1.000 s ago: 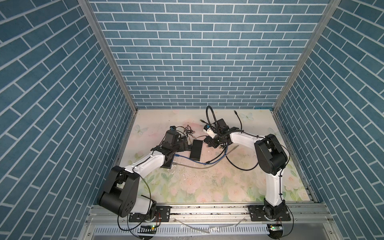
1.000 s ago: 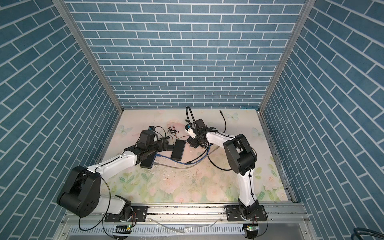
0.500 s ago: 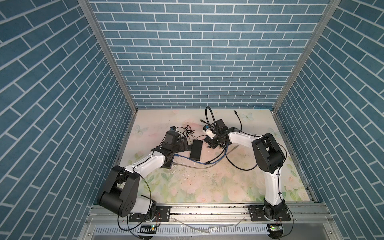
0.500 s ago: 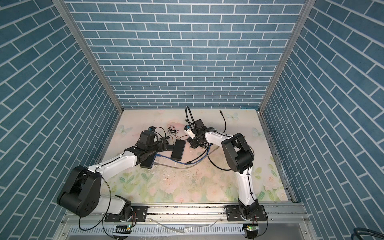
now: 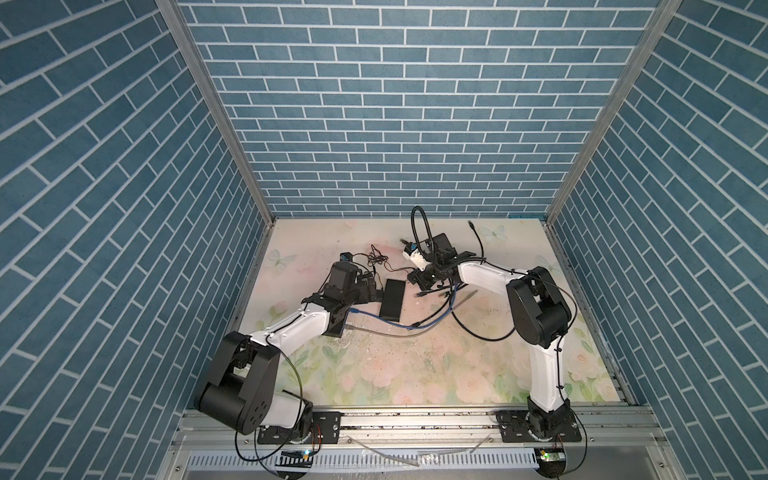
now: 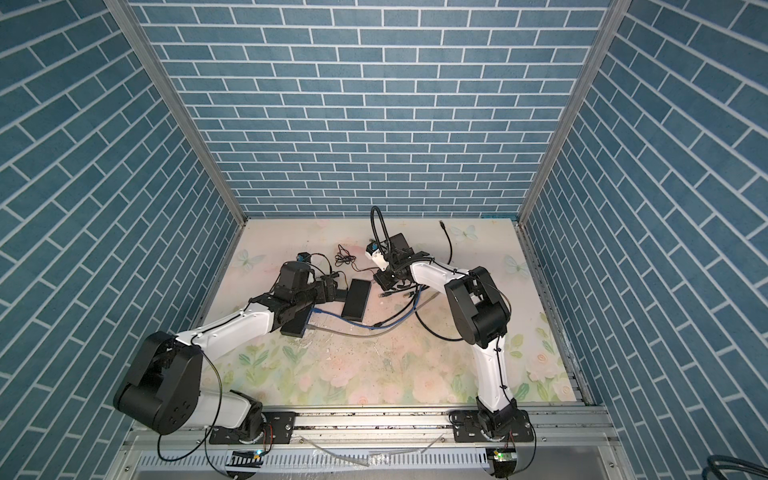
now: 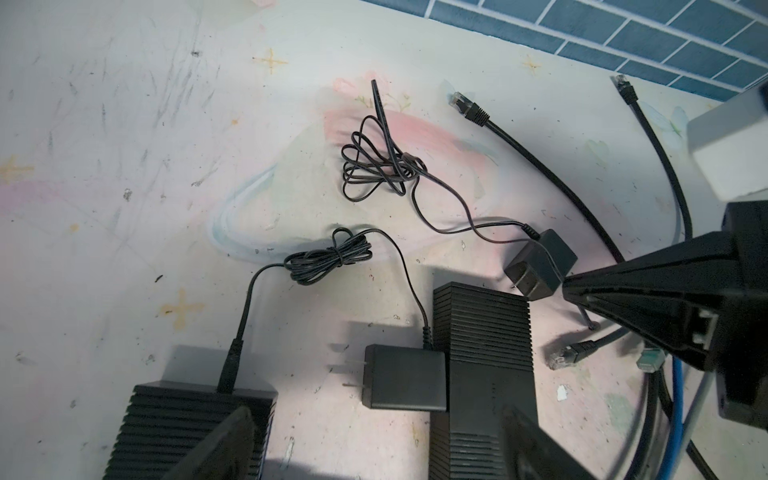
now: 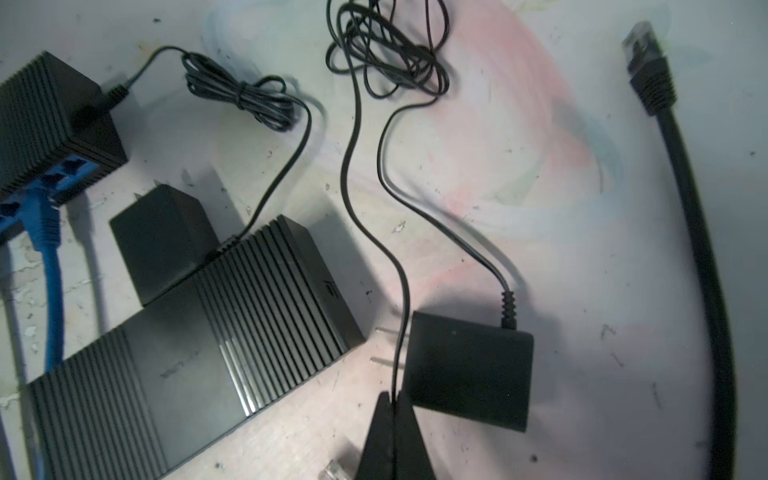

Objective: Insert the plug into the switch port

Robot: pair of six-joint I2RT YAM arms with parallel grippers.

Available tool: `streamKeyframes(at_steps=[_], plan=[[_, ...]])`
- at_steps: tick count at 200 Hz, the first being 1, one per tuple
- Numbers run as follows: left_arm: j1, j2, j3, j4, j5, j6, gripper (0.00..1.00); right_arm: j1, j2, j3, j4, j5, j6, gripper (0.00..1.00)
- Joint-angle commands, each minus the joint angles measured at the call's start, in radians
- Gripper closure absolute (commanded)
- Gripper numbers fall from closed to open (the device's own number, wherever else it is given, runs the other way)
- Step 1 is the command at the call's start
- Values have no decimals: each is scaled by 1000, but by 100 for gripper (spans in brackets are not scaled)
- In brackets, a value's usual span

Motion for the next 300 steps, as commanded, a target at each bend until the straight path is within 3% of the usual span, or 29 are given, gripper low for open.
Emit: streamKeyframes(at_steps=[1,77,155,242,300], plan=[[-4,-7,1,43,38,18,8,-2,-70,60,50,-37,77,100],[-25,38,62,119,145,-119,14,10,-188,-109,193,-104,230,100],[-106,86,152,193,133,-273,14,34,-252,-223,295,-109,373,100],[-164,171,258,157,49,-340,30,58,-288,-303,418,-142,405,100],[-171,226,300,139,44,-333,54,77,-296,-319,440,-150,406,100]])
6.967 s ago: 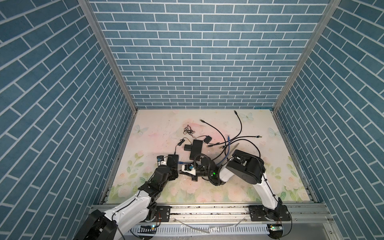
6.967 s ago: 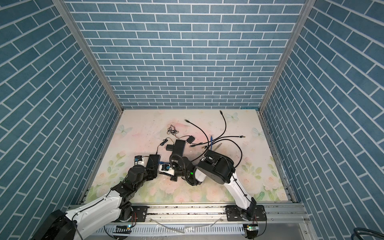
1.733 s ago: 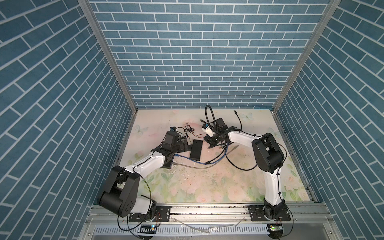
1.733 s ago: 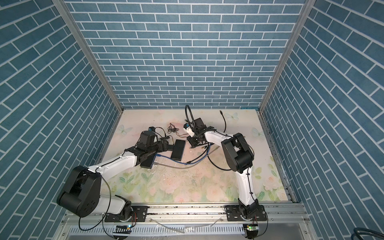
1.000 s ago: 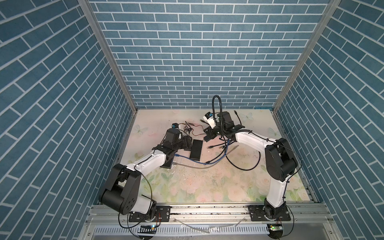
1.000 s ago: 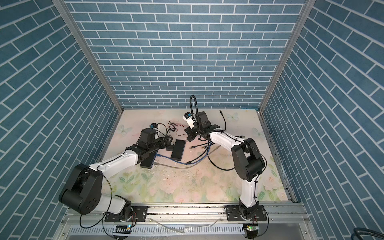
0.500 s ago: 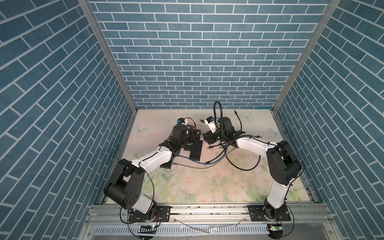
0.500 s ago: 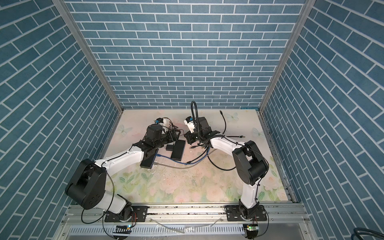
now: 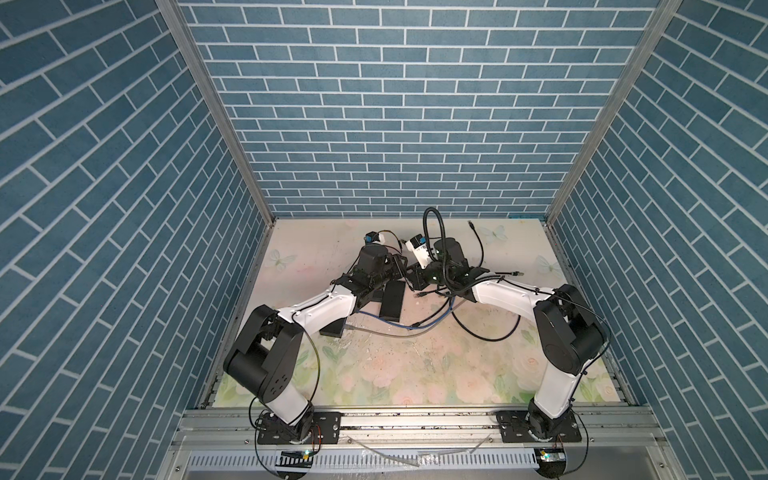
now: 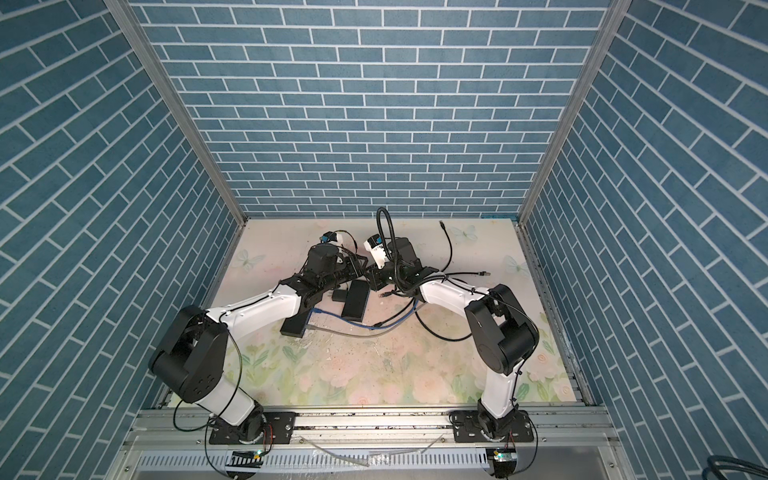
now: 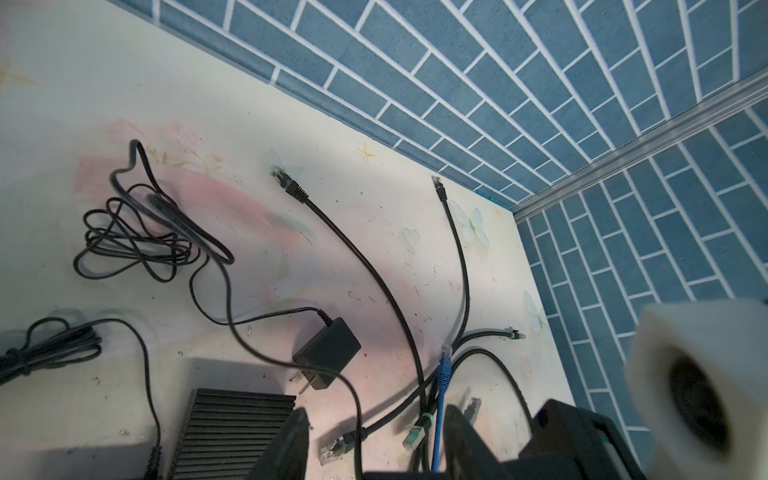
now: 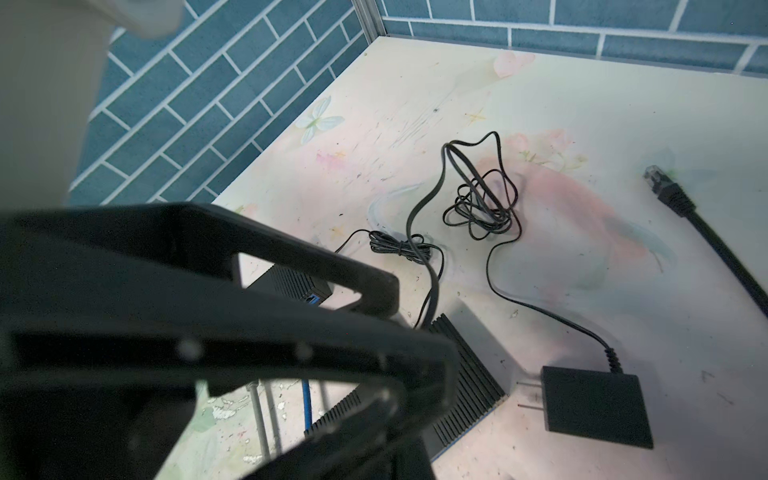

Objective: Insert the plug into the switch port

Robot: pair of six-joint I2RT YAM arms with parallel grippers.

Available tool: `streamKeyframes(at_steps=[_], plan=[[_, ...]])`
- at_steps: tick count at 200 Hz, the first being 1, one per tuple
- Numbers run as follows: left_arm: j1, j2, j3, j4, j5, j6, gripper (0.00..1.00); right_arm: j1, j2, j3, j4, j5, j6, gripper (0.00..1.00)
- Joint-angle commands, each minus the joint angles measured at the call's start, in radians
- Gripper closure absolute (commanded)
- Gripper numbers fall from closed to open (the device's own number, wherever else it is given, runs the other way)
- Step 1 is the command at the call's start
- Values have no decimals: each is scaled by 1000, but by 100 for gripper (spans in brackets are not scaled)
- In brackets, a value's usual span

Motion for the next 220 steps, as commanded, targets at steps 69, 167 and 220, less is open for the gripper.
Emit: streamKeyframes(at_steps=[69,167,220], plan=[[-7,31,45,-44,-5,46,100,21,-44,-31,42,-20,30,100],[-5,0,121,-240,-46,169,100,21,-84,-44,-127,13,-121,74],[-5,20,155,-284,-39,188,100,23,-140,-148,-78,41,-230,66]])
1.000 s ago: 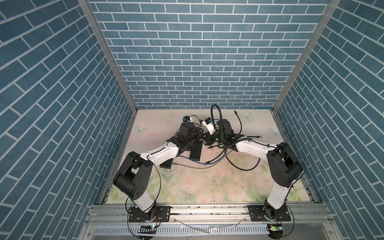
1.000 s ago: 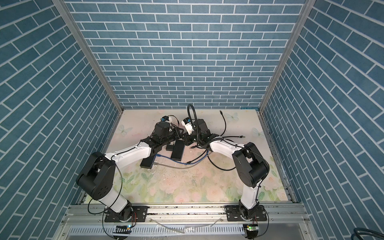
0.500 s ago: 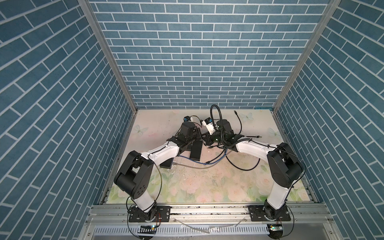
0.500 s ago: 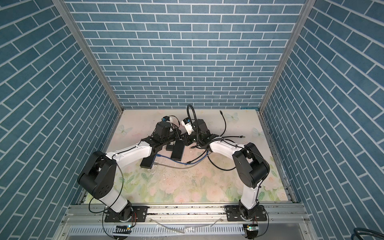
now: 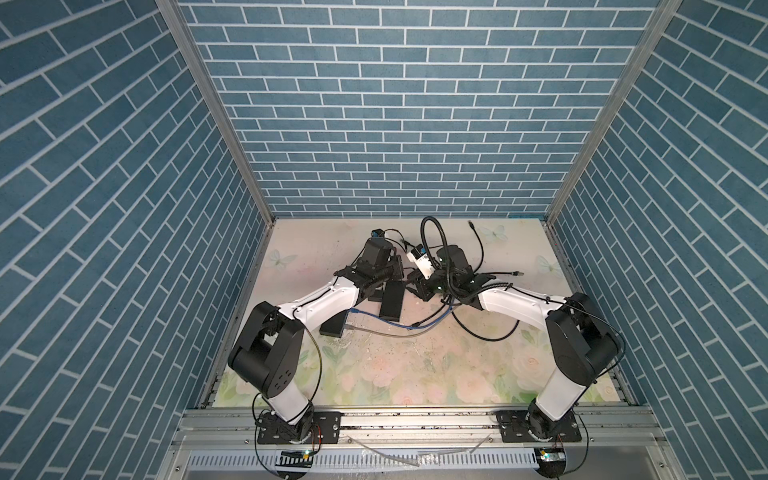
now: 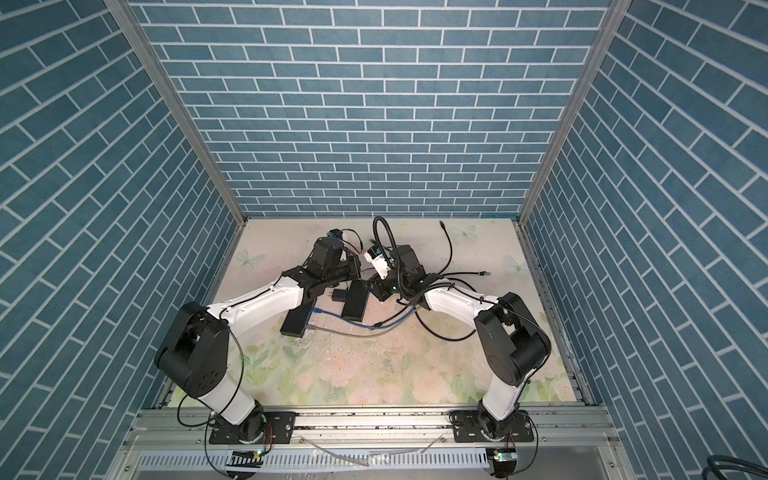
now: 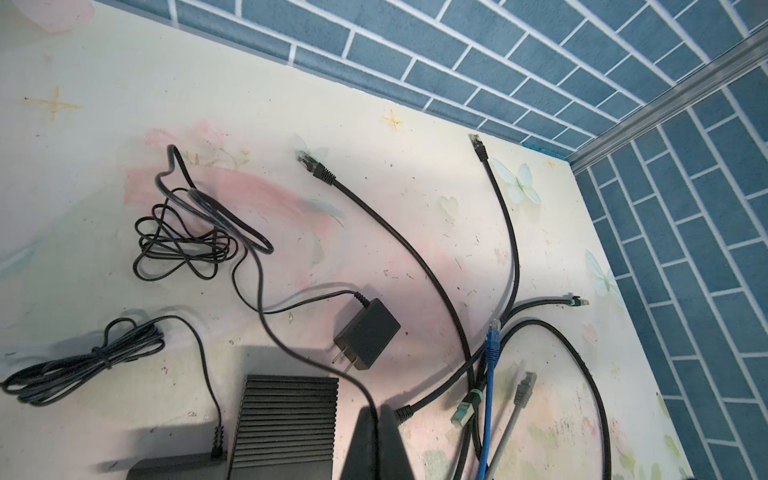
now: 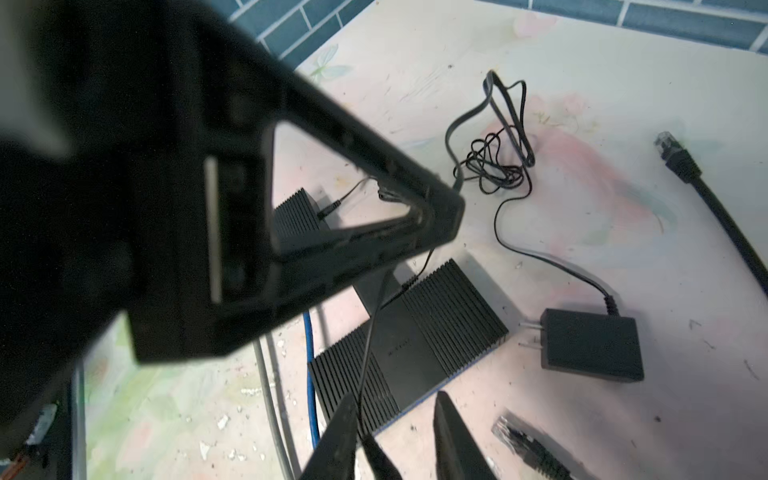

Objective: Insert the plug into the switch port

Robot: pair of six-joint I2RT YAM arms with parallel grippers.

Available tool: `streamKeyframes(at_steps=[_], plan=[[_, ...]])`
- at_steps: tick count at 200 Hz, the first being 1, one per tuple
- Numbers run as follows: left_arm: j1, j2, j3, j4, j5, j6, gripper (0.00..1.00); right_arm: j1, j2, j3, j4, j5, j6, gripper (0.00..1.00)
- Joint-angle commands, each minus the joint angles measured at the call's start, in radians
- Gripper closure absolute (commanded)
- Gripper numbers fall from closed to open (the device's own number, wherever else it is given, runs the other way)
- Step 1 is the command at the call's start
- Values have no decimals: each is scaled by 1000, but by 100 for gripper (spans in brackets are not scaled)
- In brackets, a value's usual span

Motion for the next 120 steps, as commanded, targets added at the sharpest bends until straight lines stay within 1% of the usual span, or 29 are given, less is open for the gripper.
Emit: streamKeyframes(at_steps=[1,29,63,120], plan=[[-4,1,42,-49,-8,35,100,8,-37,-36,3,16,-90,66],[-4,8,52,-53,-6,42,100,17,-31,-18,-46,22,-113,66],[-5,17,67,-72,-4,59,100,28,-22,-3,-57,34,-123,68],[-6,32,84,-131,-19,103,100,35,3,86,-144,48,-143,67]])
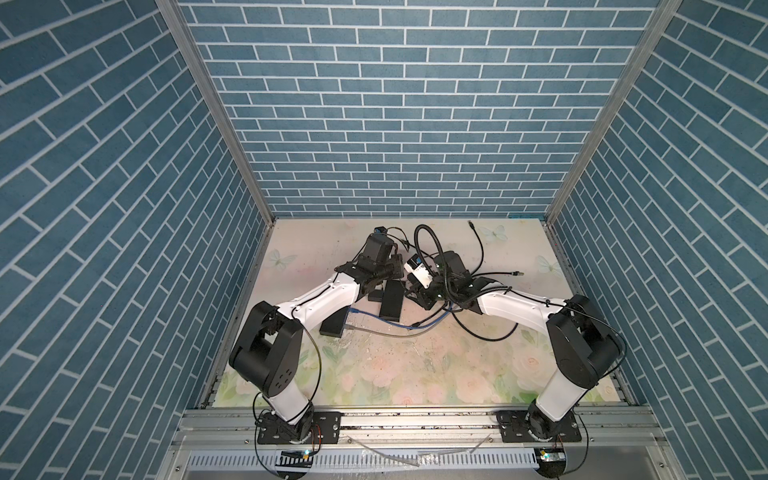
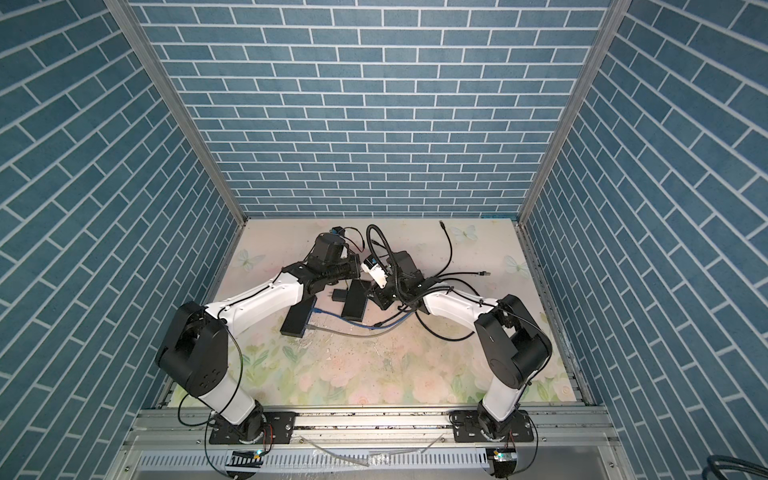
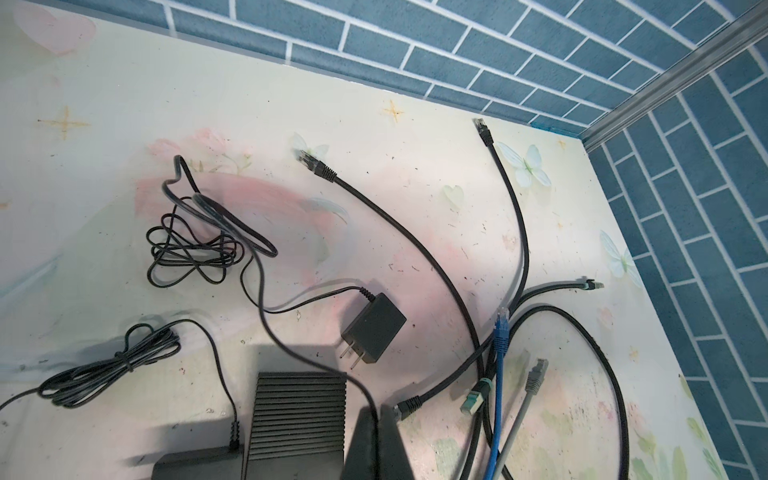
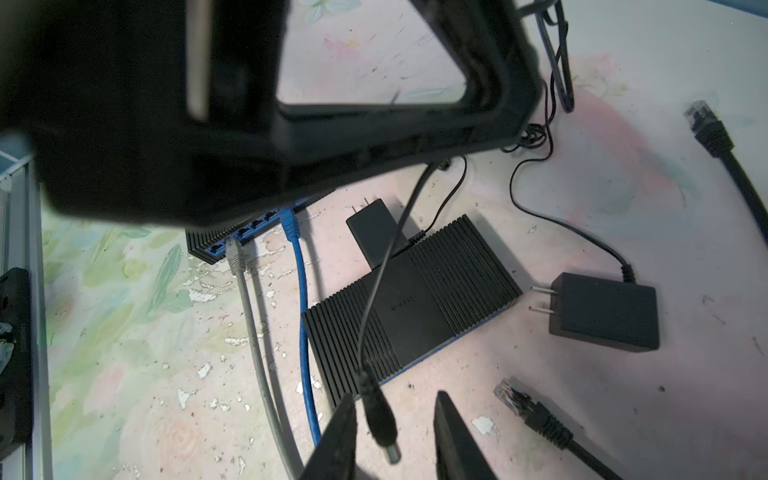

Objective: Insert the plug into the switch port

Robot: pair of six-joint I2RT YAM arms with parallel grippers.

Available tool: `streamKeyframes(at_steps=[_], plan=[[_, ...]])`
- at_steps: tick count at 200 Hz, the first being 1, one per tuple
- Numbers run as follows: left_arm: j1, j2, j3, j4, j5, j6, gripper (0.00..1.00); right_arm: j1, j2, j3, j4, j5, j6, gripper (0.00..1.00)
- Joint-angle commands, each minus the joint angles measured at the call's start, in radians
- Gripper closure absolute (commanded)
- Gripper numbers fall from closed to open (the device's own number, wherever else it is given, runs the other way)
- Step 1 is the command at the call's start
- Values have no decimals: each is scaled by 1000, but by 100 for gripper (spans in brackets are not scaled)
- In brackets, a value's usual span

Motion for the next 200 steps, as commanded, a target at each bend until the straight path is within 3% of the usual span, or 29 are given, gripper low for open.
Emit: streamKeyframes(at_steps=[1,158,200], plan=[[-7,19,27,-49,-19,40,100,5,9,86,-52,12,-49,67],[-12,34,13,-14,-13,62,100,20,59,86,44,-121,23,72],[-9,15,-18,57,32,47,100,23,46,21,144,-71,67,76]])
